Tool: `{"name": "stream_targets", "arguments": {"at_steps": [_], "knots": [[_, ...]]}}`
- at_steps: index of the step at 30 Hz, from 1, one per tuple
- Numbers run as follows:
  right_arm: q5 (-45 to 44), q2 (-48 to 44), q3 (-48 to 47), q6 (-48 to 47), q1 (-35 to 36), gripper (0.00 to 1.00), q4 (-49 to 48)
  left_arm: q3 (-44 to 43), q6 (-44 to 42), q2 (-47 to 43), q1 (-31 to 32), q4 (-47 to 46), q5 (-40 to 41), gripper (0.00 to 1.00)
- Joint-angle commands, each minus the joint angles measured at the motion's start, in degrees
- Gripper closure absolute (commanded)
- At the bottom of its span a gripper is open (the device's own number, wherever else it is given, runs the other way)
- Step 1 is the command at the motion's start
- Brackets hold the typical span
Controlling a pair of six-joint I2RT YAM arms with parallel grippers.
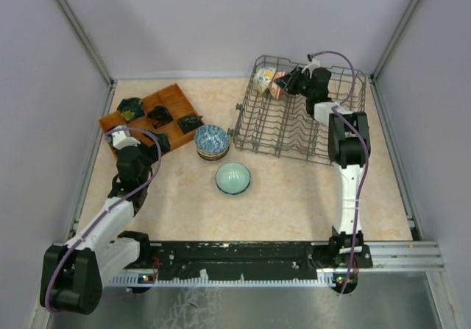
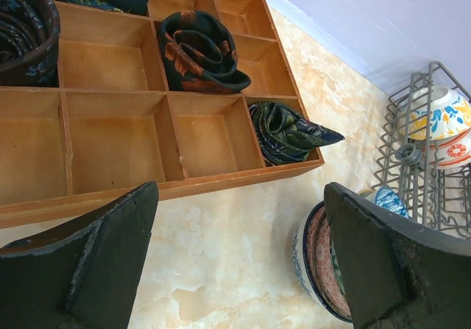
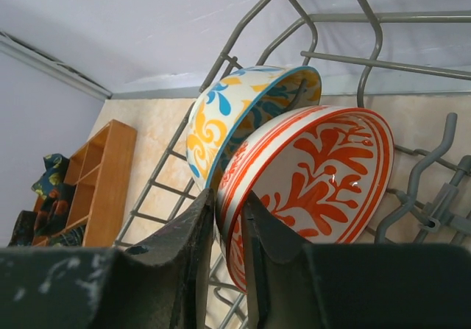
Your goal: Unload the bowls from the dish rack
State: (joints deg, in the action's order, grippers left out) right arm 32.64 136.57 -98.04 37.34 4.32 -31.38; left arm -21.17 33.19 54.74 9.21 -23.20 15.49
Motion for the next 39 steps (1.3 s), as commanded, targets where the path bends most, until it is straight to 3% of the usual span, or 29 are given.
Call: {"name": "stream_targets", "arguments": {"at_steps": [1, 4, 9, 23, 34, 39], "knots": [[0.3, -0.7, -1.0, 1.0, -0.3, 0.82, -5.2, -0.2, -0.2, 0.1, -0.3, -1.8, 0.2, 0.01], [0.7, -1.1, -0.5, 1.6, -0.3, 0.94, -5.9, -0.1, -0.2, -0.2, -0.3, -1.7, 0.1, 0.01], [0.7, -2.4, 1.3, 3.6, -0.5, 0.99, -8.7, 0.0, -0.2, -1.0, -0.3, -1.2, 0.2, 0.01], [0.0, -13.2, 9.1, 5.1, -0.9, 1.0, -13.6, 0.0, -0.3, -5.1, -0.3, 1.0, 0.2, 0.01], [4.2, -23.5, 14.4, 9.0, -0.8, 1.0, -20.3, -0.1, -0.3, -10.1, -0.3, 4.2, -0.7, 0.01], [4.6, -31.6, 19.3, 4.5, 1.0, 1.0, -16.9, -0.9, -0.1, -10.2, -0.3, 5.2, -2.7, 0.01]]}}
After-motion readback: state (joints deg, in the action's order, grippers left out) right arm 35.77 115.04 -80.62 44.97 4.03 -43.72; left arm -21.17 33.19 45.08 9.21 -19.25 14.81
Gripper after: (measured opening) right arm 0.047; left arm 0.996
